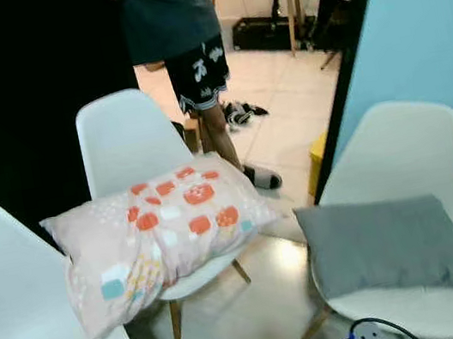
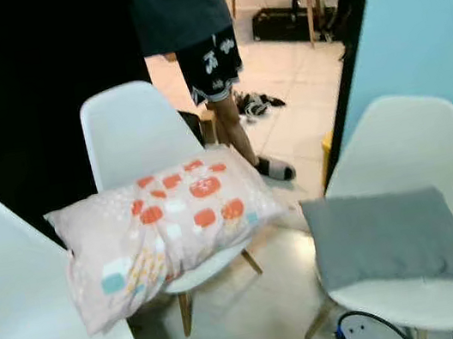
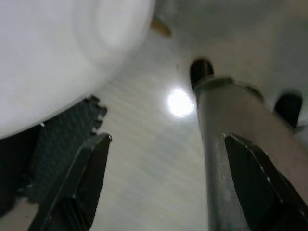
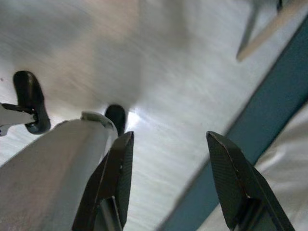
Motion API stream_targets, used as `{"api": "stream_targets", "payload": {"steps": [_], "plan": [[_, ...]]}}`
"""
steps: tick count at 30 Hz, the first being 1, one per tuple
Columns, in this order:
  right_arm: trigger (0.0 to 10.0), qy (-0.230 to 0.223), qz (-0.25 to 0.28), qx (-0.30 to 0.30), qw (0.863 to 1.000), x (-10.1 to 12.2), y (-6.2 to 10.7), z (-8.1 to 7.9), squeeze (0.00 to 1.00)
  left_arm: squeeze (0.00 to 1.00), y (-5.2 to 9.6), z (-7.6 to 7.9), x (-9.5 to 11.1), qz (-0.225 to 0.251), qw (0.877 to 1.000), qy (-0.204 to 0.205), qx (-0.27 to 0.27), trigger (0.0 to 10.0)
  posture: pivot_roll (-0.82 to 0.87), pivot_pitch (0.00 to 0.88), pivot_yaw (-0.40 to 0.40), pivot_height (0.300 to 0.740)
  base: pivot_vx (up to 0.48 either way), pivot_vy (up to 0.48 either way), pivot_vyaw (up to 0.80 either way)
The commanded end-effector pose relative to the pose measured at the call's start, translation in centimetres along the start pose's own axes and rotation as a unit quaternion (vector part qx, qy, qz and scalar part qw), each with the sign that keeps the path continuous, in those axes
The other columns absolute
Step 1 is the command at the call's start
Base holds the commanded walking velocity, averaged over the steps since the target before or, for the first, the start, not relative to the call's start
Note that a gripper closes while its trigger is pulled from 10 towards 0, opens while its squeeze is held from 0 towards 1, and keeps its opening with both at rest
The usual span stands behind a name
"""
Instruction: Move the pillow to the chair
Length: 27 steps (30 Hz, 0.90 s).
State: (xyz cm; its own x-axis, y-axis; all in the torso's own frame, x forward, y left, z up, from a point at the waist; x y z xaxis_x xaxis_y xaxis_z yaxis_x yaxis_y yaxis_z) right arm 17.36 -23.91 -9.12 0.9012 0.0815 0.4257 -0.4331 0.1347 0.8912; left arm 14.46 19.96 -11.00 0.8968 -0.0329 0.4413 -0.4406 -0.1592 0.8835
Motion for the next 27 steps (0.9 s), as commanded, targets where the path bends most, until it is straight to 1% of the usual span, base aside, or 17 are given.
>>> {"api": "stream_targets", "payload": {"steps": [1,2,3,4,5,7,8,9,12,17,20,22,27], "plan": [[10.0,-0.002,-0.014,0.0,1.0,-1.0,0.1,0.2,0.0,0.0,0.0,0.0,0.2,0.002,1.0,-0.006,-0.002,10.0,-0.06,0.05,0.018,0.74,-0.337,0.0,-0.73],[10.0,-0.002,-0.015,-0.001,1.0,-1.2,0.1,0.3,0.0,0.0,0.0,0.0,0.2,0.002,1.0,-0.005,-0.003,10.0,-0.06,0.05,0.018,0.74,-0.334,0.0,-0.73],[10.0,-0.002,-0.018,0.001,1.0,-1.5,0.1,-0.2,0.0,0.0,0.0,0.1,0.1,0.001,1.0,-0.005,-0.003,10.0,-0.06,0.05,0.018,0.74,-0.334,0.0,-0.73],[10.0,-0.002,-0.018,0.001,1.0,-1.5,0.1,-0.2,0.0,0.0,0.0,0.1,0.1,0.001,1.0,-0.005,-0.003,10.0,-0.06,0.05,0.018,0.74,-0.334,0.0,-0.73],[10.0,-0.003,-0.019,0.003,1.0,-1.8,0.1,-0.6,0.0,0.0,0.0,0.1,0.1,0.001,1.0,-0.005,-0.003,10.0,-0.06,0.05,0.018,0.74,-0.334,0.0,-0.73],[10.0,-0.004,-0.021,0.006,1.0,-2.2,0.0,-2.0,0.0,0.0,0.0,0.2,0.0,0.0,1.0,-0.006,-0.004,10.0,-0.06,0.054,0.018,0.74,-0.33,0.0,-0.73],[10.0,-0.004,-0.021,0.006,1.0,-2.2,0.0,-2.0,0.0,0.0,0.0,0.2,0.0,0.0,1.0,-0.006,-0.004,10.0,-0.06,0.054,0.018,0.74,-0.33,0.0,-0.73],[10.0,-0.005,-0.021,0.006,1.0,-2.3,0.0,-2.6,0.0,0.0,0.0,0.2,0.0,0.0,1.0,-0.005,-0.004,10.0,-0.06,0.057,0.018,0.74,-0.33,0.0,-0.73],[10.0,-0.007,-0.017,0.009,1.0,-2.0,-0.1,-3.8,0.0,0.0,0.0,0.3,-0.2,-0.003,1.0,-0.006,-0.005,10.0,-0.06,0.057,0.018,0.74,-0.33,0.0,-0.73],[10.0,-0.009,-0.008,0.011,1.0,-0.7,-0.2,-5.0,0.0,0.0,0.1,0.3,-0.5,-0.006,1.0,-0.006,-0.005,10.0,-0.06,0.062,0.019,0.74,-0.327,0.0,-0.74],[10.0,-0.01,-0.004,0.009,1.0,-0.2,-0.2,-4.9,0.0,0.0,0.1,0.3,-0.5,-0.007,1.0,-0.006,-0.005,10.0,-0.06,0.065,0.02,0.74,-0.325,0.0,-0.74],[10.0,-0.009,0.001,0.005,1.0,0.5,-0.3,-4.3,0.0,0.0,0.1,0.2,-0.6,-0.008,1.0,-0.007,-0.005,10.0,-0.06,0.066,0.022,0.74,-0.321,0.0,-0.74],[10.0,-0.01,0.001,0.002,1.0,0.5,-0.3,-4.0,0.0,0.0,0.1,0.2,-0.6,-0.008,1.0,-0.008,-0.005,10.0,-0.06,0.066,0.025,0.74,-0.319,0.0,-0.74]]}}
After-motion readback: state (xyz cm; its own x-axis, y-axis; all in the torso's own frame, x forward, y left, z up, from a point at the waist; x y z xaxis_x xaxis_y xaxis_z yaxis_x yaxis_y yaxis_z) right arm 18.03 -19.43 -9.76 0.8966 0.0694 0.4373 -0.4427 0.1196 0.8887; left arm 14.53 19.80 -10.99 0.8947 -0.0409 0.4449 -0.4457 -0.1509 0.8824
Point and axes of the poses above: a point about 5 cm out from each wrist's last joint towards the gripper, its own y axis pointing back from the gripper into the wrist, its own x axis along the axis of the wrist's last joint, z = x × y, the point moved 1 cm from there along -y, pointing out of the wrist towards the gripper, and after that the axes turned 4 degrees about -y, right-handed, at the moved point
